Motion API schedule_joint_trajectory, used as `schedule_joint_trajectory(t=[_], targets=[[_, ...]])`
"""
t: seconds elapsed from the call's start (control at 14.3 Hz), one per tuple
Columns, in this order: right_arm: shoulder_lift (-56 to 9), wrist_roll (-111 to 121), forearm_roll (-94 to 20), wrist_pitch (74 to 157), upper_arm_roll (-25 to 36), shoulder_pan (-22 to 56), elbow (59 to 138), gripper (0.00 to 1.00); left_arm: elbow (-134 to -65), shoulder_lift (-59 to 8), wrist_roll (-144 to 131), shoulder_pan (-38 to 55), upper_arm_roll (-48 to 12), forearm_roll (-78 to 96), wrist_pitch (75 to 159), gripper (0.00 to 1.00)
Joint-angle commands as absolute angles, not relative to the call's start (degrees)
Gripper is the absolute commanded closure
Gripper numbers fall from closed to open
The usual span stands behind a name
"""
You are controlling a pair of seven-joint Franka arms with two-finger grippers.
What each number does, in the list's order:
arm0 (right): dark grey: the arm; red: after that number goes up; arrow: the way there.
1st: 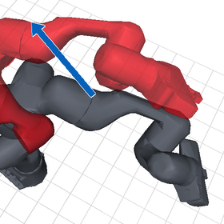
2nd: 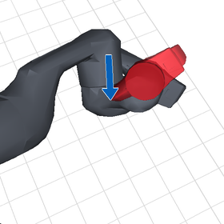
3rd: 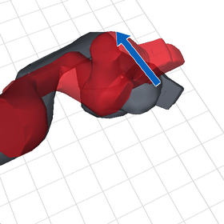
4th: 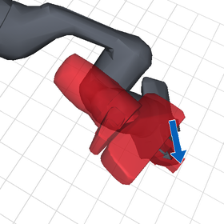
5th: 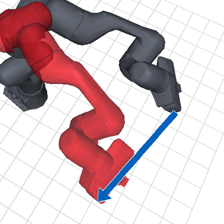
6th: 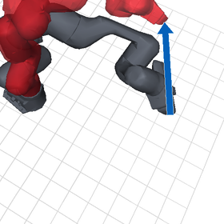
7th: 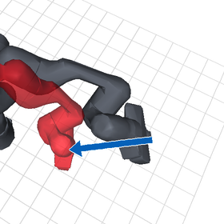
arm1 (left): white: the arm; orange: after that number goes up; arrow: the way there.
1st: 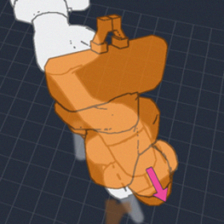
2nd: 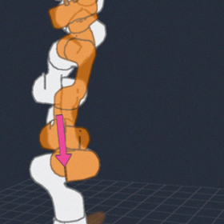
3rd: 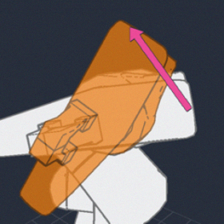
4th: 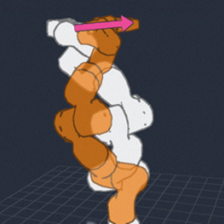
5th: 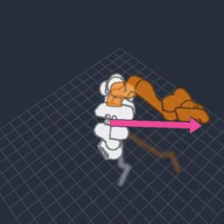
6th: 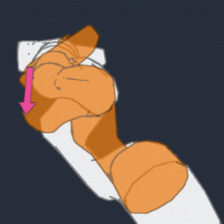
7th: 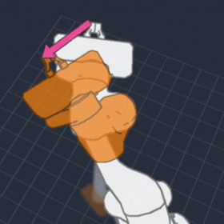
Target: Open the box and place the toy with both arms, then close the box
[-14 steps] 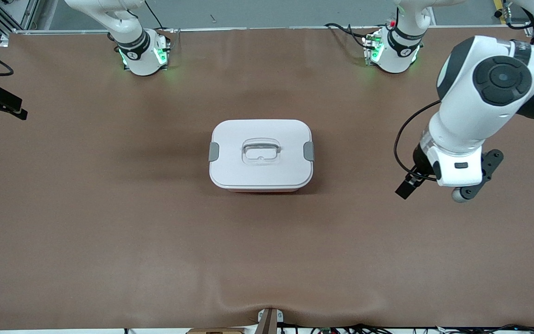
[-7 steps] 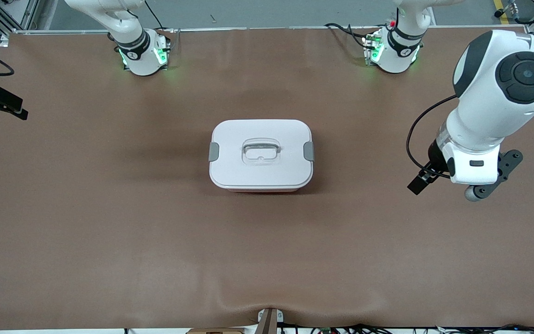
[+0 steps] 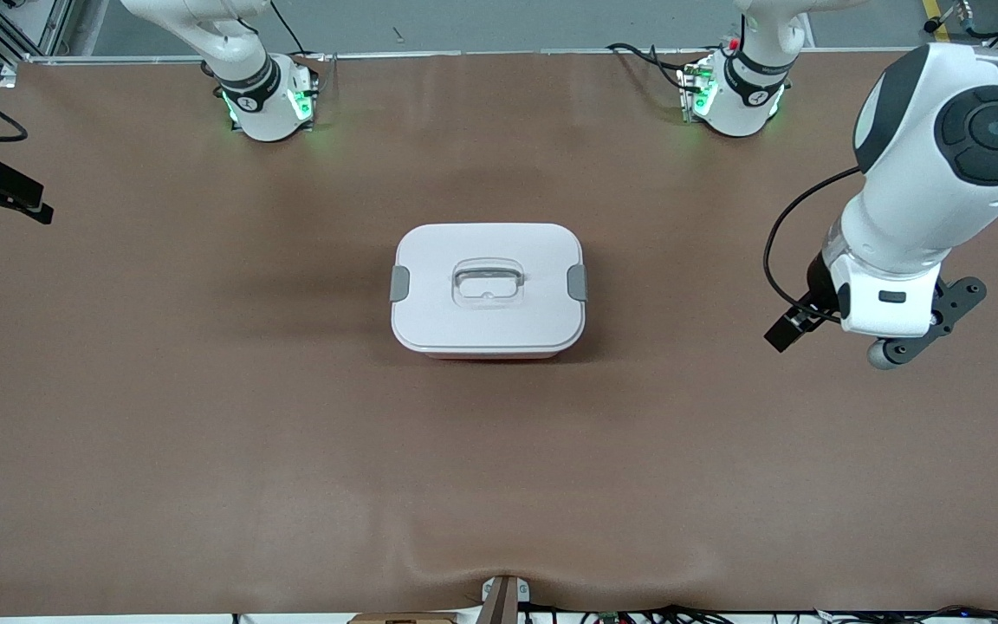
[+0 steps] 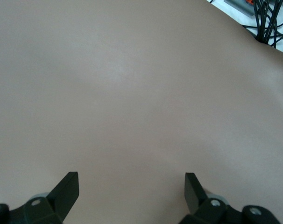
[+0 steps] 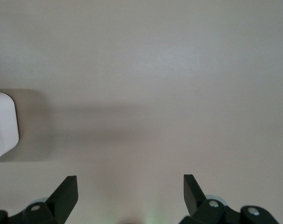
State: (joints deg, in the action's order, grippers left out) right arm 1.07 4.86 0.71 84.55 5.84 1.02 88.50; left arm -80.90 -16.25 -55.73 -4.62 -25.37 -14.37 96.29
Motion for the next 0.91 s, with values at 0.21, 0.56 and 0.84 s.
schedule_joint_trajectory(t=[0.21, 0.56, 0.84], targets=[[1.6, 4.7, -0.1, 84.4, 5.6, 0.9, 89.0, 0.0, -81.0, -12.5, -46.0, -9.0, -25.6, -11.1, 93.2, 0.0], [1.6, 4.7, -0.1, 84.4, 5.5, 0.9, 88.9, 0.0, -81.2, -11.2, -39.6, -10.6, -25.3, -11.8, 93.1, 0.0], [1.6, 4.7, -0.1, 84.5, 5.6, 0.9, 89.0, 0.0, -81.4, -10.4, -36.5, -12.0, -25.5, -11.1, 91.7, 0.0]])
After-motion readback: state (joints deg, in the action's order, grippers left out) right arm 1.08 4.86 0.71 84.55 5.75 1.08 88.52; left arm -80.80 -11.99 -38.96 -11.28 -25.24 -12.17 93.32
